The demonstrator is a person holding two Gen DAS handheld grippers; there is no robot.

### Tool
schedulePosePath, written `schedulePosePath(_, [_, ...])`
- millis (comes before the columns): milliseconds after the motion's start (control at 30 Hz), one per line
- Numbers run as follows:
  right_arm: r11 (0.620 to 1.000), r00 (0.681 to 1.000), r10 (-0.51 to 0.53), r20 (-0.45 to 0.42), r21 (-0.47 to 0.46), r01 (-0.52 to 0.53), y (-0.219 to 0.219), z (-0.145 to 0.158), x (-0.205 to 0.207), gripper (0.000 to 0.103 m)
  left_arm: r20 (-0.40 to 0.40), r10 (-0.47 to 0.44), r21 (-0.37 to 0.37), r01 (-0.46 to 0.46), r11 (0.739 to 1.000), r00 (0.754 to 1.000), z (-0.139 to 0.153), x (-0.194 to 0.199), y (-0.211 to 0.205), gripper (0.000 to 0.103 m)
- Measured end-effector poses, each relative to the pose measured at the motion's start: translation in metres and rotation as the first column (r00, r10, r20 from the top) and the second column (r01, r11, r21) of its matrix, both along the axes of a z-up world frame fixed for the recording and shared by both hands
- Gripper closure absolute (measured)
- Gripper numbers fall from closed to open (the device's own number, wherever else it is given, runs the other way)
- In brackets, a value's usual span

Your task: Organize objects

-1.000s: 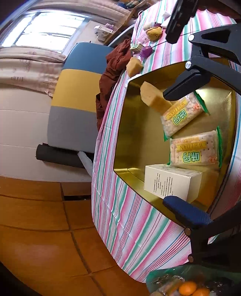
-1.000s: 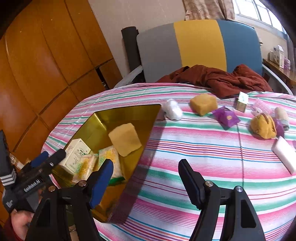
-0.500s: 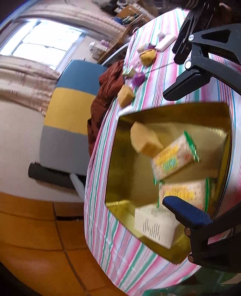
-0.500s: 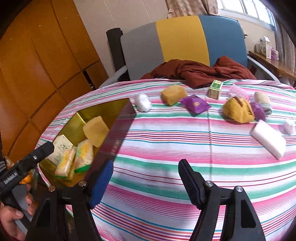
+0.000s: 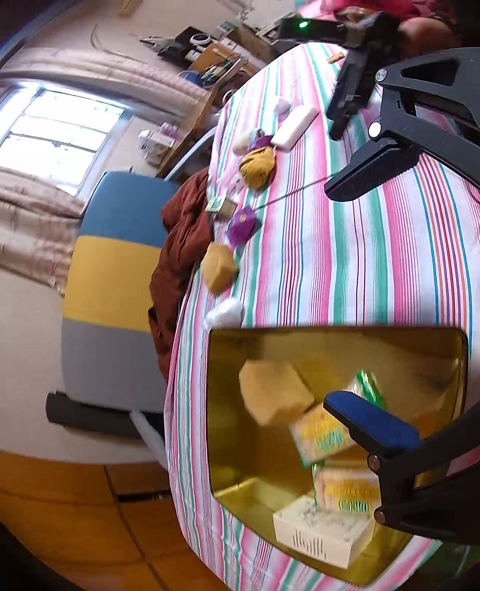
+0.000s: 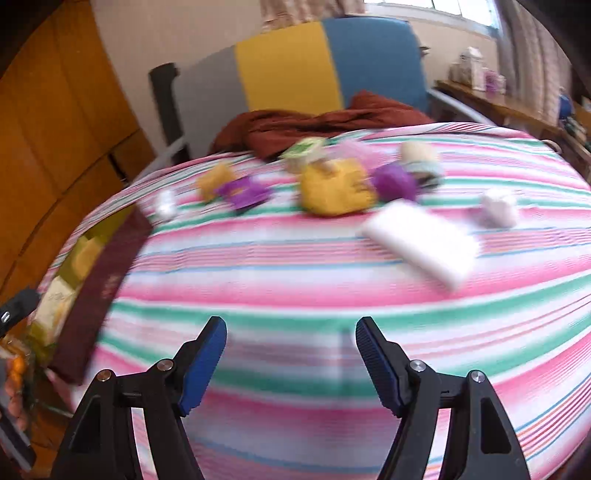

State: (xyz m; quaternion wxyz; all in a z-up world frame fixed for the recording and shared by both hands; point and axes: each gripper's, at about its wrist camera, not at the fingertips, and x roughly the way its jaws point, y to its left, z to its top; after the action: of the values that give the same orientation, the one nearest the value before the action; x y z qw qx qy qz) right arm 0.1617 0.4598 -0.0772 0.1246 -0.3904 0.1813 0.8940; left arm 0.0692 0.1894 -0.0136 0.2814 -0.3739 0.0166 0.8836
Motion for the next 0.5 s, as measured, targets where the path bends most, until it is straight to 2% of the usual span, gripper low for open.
schedulePosePath(200, [0.996,0.997,-0.074,-0.017,0.042,0.075,0.082,0.012,-0.014,0.029,0.018,-0.032,-0.024,0.032,0.999,0.999,-0.003,0.008,0.022,0.000])
schedulePosePath(333, [0.998,0.999,-0.042,0.032,0.044,0.041,0.117,0.007,-0.032,0.029,0.035,-0.038,-0.037,0.039,0.999,0.999,-0.007,0.011,0.028,0.000])
schedulePosePath(400, [0.999,0.999,-0.025,0.047,0.031,0.024,0.126,0.002,-0.037,0.029,0.044,-0.035,-0.043,0.037,0.998,0.998,-0.009,0.012,0.030,0.000])
schedulePosePath(500, [0.999,0.999,-0.012,0.047,-0.040,0.014,0.138,-0.009,-0.038,0.029,0.059,-0.034,-0.048,0.037,0.998,0.998,-0.013,0.011,0.032,0.000])
